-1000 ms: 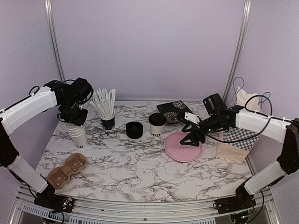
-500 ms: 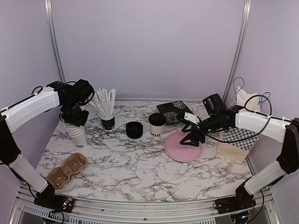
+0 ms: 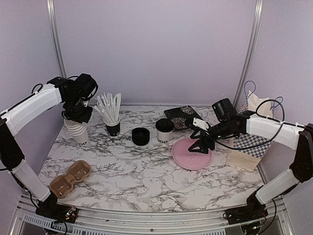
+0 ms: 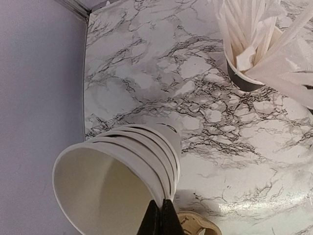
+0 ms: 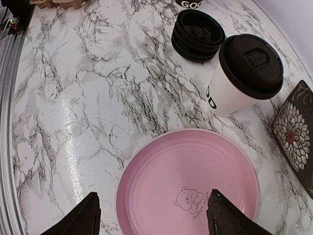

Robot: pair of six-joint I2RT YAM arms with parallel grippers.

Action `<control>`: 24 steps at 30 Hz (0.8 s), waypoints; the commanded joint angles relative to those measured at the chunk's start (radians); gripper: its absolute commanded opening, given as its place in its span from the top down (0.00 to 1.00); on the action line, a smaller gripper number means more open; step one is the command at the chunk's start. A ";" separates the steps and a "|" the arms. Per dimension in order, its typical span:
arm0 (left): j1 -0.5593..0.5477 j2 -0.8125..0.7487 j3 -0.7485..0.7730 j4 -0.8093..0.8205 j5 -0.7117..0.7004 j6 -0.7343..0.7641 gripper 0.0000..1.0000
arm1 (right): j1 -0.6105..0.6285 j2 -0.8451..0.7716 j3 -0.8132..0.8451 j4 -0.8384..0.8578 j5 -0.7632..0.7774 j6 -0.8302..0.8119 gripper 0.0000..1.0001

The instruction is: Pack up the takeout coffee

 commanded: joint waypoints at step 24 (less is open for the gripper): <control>0.067 0.096 0.191 -0.151 0.041 -0.022 1.00 | -0.009 0.015 0.022 -0.009 -0.010 -0.010 0.28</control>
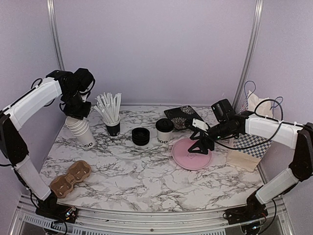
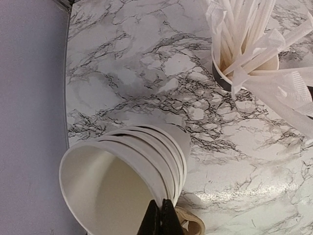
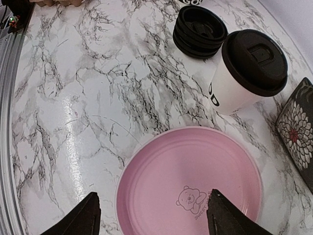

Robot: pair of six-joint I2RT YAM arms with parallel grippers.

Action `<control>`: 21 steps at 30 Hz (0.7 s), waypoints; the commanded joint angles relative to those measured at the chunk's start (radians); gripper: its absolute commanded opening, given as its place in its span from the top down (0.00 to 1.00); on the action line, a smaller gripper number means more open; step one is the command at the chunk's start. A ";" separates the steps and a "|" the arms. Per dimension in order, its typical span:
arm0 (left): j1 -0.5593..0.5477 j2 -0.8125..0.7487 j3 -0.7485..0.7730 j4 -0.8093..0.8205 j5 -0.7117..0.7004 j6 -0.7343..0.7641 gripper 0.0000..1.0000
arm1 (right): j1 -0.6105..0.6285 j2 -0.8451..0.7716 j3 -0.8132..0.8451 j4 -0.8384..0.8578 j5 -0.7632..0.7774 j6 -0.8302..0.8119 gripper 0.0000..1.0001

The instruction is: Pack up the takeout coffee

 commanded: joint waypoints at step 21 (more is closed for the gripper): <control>-0.002 -0.014 0.084 -0.068 -0.076 -0.021 1.00 | -0.009 0.005 0.023 -0.012 -0.009 -0.011 0.28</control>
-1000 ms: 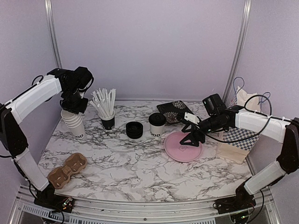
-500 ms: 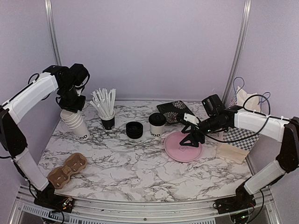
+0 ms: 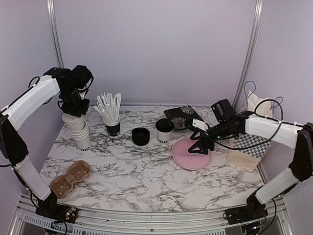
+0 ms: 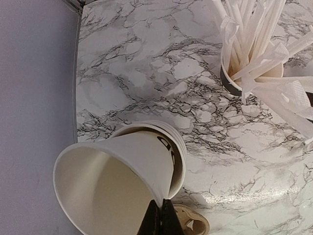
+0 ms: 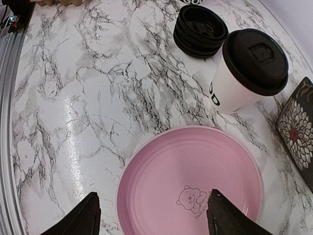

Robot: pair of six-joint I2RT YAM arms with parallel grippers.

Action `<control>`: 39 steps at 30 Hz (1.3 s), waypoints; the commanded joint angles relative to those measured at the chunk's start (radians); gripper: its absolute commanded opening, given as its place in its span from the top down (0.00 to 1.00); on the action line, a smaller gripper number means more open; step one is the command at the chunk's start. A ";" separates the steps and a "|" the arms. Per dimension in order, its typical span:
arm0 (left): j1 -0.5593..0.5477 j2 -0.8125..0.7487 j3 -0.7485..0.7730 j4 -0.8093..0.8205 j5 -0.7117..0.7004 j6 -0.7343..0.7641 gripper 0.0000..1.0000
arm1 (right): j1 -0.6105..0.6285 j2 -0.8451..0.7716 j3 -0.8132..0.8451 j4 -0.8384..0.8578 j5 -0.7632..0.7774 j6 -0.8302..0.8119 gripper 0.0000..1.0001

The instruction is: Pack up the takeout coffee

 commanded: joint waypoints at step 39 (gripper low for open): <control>-0.854 0.329 0.272 0.019 0.127 0.244 1.00 | -0.037 0.022 0.022 0.119 0.238 0.118 0.26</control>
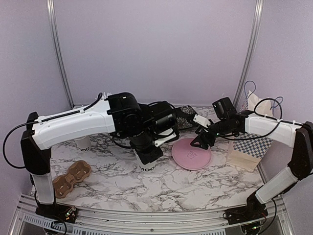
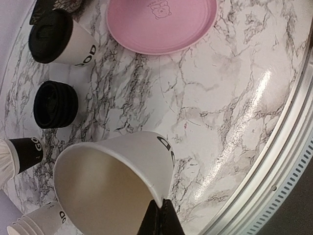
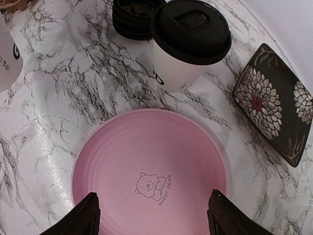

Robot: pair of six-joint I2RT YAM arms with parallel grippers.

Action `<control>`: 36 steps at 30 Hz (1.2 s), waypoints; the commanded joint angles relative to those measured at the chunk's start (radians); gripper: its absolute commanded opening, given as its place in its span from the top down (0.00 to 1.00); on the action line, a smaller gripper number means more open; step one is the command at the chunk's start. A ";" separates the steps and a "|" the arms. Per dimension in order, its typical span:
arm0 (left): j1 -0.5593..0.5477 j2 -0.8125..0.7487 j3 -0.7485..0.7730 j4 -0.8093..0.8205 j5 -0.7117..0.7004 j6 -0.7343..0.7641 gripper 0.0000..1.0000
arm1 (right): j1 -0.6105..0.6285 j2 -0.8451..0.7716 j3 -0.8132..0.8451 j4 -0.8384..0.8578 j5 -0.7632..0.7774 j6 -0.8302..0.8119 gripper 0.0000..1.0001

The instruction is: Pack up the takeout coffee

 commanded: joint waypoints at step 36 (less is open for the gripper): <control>-0.005 -0.044 -0.037 0.219 -0.055 0.008 0.48 | -0.009 0.034 0.017 0.026 0.012 -0.004 0.27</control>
